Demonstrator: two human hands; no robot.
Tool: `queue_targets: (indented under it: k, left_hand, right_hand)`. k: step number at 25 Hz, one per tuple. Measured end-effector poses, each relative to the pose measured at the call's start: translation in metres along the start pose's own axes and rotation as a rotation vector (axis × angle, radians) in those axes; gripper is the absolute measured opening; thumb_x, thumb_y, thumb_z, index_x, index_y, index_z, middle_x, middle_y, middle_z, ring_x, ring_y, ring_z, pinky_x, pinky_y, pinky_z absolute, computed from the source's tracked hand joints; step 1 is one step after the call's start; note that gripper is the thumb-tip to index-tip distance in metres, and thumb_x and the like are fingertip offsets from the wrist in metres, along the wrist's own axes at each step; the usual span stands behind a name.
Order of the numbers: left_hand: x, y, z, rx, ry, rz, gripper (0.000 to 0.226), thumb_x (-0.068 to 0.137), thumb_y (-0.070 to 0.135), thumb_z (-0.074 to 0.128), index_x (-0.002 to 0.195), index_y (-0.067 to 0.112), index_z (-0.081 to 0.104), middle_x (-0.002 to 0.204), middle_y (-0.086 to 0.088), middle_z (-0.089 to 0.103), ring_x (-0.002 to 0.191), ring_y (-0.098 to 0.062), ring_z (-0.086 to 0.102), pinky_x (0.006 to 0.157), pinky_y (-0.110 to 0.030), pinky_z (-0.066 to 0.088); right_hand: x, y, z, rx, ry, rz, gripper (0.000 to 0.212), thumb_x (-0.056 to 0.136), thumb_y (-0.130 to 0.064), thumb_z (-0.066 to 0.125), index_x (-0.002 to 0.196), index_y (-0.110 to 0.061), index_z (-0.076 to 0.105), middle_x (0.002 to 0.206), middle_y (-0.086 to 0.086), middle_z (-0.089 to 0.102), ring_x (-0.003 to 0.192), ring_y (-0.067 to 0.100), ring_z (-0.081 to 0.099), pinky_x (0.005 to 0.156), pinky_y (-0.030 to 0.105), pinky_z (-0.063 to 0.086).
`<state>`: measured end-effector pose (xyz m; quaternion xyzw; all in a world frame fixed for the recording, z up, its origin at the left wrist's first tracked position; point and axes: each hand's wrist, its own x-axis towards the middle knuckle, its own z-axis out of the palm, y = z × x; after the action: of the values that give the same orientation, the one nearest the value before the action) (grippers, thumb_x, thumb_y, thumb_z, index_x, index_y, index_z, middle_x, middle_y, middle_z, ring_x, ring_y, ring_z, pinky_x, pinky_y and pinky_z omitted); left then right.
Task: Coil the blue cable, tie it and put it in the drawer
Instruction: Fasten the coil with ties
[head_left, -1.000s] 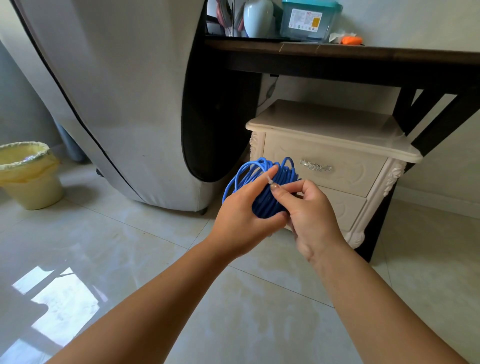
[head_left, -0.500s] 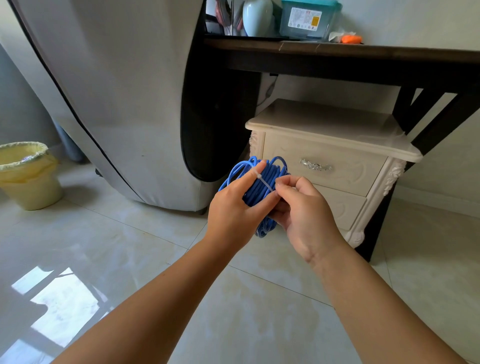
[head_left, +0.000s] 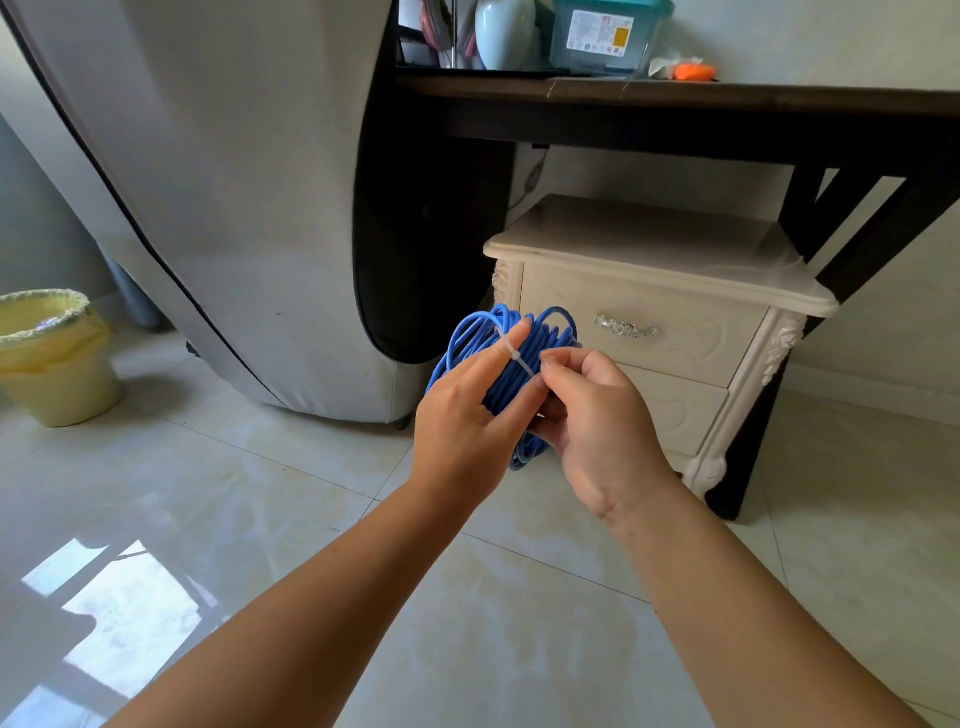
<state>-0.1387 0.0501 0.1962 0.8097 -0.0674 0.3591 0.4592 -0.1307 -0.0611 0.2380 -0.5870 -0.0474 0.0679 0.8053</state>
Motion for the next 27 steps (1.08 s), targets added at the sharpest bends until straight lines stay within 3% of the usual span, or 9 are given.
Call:
queue_targets:
  k: [5,9,11,13,16,19,20,23,27]
  left_hand:
    - [-0.001,0.000,0.001,0.037,0.008,0.011,0.054,0.089,0.055,0.053,0.140,0.037,0.051,0.099,0.032,0.058,0.094,-0.005,0.066,0.077,-0.035,0.060]
    - [0.004,0.000,-0.008,-0.123,-0.238,-0.169,0.087,0.074,0.067,0.070,0.148,0.042,0.031,0.119,0.026,0.057,0.110,0.001,0.062,0.091,-0.022,0.055]
    - [0.008,-0.002,-0.012,-0.267,-0.279,-0.331,0.102,0.067,0.051,0.083,0.151,0.037,0.028,0.126,0.024,0.056,0.113,0.001,0.061,0.093,-0.022,0.053]
    - [0.012,-0.006,-0.015,-0.418,-0.205,-0.480,0.094,0.072,0.023,0.088,0.149,0.032,0.036,0.124,0.010,0.064,0.108,-0.007,0.067,0.091,-0.030,0.057]
    - [0.018,-0.009,-0.020,-0.591,-0.162,-0.506,0.067,0.072,0.011,0.078,0.134,0.023,0.055,0.107,-0.003,0.073,0.098,-0.021,0.071,0.082,-0.035,0.059]
    - [0.022,-0.003,-0.020,-0.761,-0.195,-0.500,0.051,0.073,0.005,0.068,0.123,0.011,0.061,0.093,-0.006,0.071,0.086,-0.021,0.069,0.074,-0.032,0.057]
    - [0.023,-0.003,-0.020,-0.798,-0.203,-0.514,0.047,0.072,0.004,0.067,0.119,0.008,0.061,0.092,-0.008,0.068,0.085,-0.023,0.067,0.075,-0.035,0.057]
    - [0.023,-0.007,-0.017,-0.888,-0.251,-0.571,0.036,0.070,0.007,0.067,0.105,0.008,0.061,0.089,-0.010,0.061,0.086,-0.028,0.060,0.078,-0.039,0.053]
    - [0.021,-0.008,-0.011,-0.975,-0.441,-0.550,0.052,0.072,0.016,0.072,0.122,0.007,0.056,0.104,-0.007,0.062,0.101,-0.025,0.061,0.092,-0.044,0.049]
  right_hand:
    - [0.000,0.000,0.000,0.013,-0.008,0.000,0.009,0.101,-0.011,0.049,0.098,-0.011,0.057,0.100,0.014,0.068,0.087,0.025,0.069,0.069,0.035,0.054]
    - [0.000,-0.012,-0.002,0.114,-0.049,0.049,0.011,0.102,-0.011,0.047,0.103,-0.012,0.057,0.099,0.013,0.069,0.084,0.022,0.071,0.068,0.034,0.055]
    - [0.000,-0.017,-0.006,0.146,-0.100,0.077,0.011,0.103,-0.013,0.045,0.107,-0.012,0.055,0.103,0.016,0.070,0.088,0.023,0.072,0.075,0.036,0.057]
    - [0.002,-0.016,-0.013,-0.131,0.000,-0.065,0.011,0.099,-0.016,0.051,0.110,-0.015,0.054,0.102,0.010,0.072,0.093,0.022,0.072,0.082,0.036,0.057]
    - [0.018,-0.006,-0.036,-0.843,0.352,-0.366,0.060,0.081,-0.039,0.074,0.130,-0.024,0.042,0.129,-0.004,0.055,0.124,0.018,0.048,0.099,0.036,0.043]
    - [0.022,0.006,-0.043,-0.490,0.166,0.170,0.116,0.058,-0.060,0.085,0.149,-0.037,0.018,0.145,-0.007,0.044,0.134,0.016,0.041,0.106,0.042,0.034]
    - [0.021,0.012,-0.042,-0.312,0.050,0.283,0.112,0.054,-0.061,0.086,0.147,-0.037,0.028,0.140,-0.009,0.054,0.130,0.016,0.049,0.102,0.046,0.037]
    - [0.022,0.014,-0.041,0.059,-0.143,0.322,0.056,0.069,-0.039,0.078,0.122,-0.024,0.063,0.114,0.002,0.073,0.105,0.022,0.069,0.087,0.051,0.050]
    - [0.033,0.007,-0.049,0.202,-0.045,0.209,0.009,0.082,-0.002,0.066,0.089,-0.005,0.069,0.083,0.013,0.071,0.082,0.028,0.069,0.082,0.040,0.056]
